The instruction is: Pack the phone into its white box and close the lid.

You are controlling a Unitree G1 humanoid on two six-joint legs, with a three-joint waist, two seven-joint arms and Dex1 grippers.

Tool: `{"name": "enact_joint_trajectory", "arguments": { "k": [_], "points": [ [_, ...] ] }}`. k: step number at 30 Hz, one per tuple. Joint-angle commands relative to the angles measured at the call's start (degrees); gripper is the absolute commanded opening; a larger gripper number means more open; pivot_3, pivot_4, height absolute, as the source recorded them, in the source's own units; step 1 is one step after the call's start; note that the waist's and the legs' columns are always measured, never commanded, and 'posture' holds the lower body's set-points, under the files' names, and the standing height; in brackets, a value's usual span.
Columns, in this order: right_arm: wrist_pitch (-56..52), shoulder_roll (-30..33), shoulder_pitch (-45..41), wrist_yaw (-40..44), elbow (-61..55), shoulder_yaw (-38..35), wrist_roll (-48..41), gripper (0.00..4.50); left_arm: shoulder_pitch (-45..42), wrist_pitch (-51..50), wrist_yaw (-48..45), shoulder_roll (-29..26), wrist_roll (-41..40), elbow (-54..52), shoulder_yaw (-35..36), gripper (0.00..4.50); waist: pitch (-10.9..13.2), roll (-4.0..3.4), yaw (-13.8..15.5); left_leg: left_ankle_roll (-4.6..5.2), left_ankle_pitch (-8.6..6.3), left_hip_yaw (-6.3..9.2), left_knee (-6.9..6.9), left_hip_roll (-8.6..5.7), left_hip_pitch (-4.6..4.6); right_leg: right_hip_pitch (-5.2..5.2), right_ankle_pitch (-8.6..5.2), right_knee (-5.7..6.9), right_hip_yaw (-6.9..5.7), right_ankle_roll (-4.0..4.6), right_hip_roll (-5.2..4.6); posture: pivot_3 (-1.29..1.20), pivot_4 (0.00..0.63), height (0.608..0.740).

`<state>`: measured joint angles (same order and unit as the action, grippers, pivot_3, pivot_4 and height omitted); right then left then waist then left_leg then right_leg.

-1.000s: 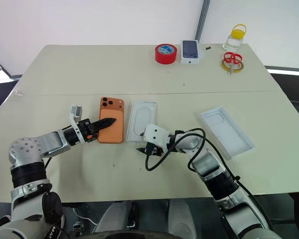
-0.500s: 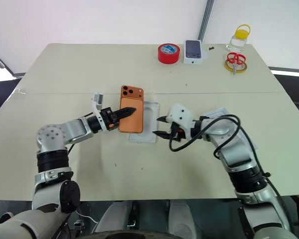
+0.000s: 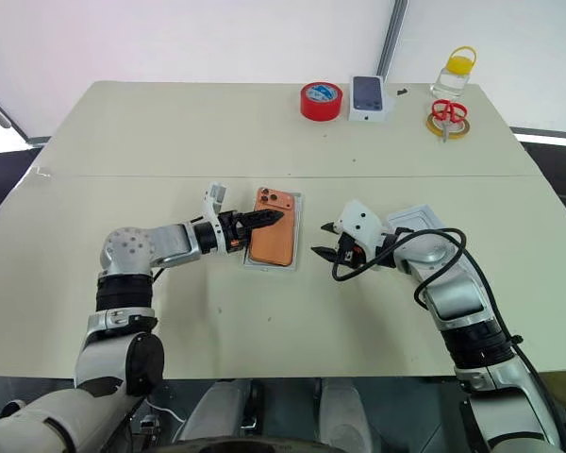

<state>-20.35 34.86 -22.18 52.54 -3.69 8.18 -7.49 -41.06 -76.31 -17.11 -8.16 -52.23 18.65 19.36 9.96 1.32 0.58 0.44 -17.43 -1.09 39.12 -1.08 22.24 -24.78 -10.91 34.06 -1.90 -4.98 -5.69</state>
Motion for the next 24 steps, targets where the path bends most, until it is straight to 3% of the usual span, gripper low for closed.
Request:
{"name": "enact_joint_trajectory", "arguments": {
  "k": [1,10,16,24],
  "points": [
    [1.46,-0.65,-0.7,-0.75,-0.5,-0.43,-0.17,2.54,-0.76,-2.39,1.69,-1.76,2.55,-2.29,-2.6,4.41,0.0,0.0,-0.17,0.0,0.0,0.0,0.0,0.01,-0.04,0.04,0.0,0.0,0.0,0.0,0.01,0.0,0.15,0.74],
    [3.29,-2.08,-2.2,-1.28,1.49,1.1,0.79,2.54,-3.92,-7.69,2.72,-5.96,5.42,-7.76,-6.14,4.41,0.01,-0.01,-1.26,-0.02,0.01,0.02,-0.03,0.05,-0.06,0.04,0.01,0.01,0.01,-0.04,0.08,0.0,0.15,0.74],
    [3.94,-3.24,-2.37,-1.99,2.21,2.21,1.09,2.54,0.14,-4.92,-1.23,-13.1,10.65,-10.68,-15.09,4.41,0.01,-0.02,-1.51,-0.1,0.04,0.01,-0.11,0.09,-0.1,0.0,0.01,0.04,0.04,-0.03,0.1,0.0,0.15,0.74],
    [4.35,-4.57,-2.22,-2.51,2.64,2.91,1.46,2.54,-5.13,-10.91,-3.64,-13.37,8.64,-10.82,-14.38,4.41,0.0,-0.03,-1.45,-0.11,0.06,0.01,-0.11,0.11,-0.12,0.01,0.01,0.05,0.04,-0.04,0.12,0.0,0.15,0.74]
  ]
}}
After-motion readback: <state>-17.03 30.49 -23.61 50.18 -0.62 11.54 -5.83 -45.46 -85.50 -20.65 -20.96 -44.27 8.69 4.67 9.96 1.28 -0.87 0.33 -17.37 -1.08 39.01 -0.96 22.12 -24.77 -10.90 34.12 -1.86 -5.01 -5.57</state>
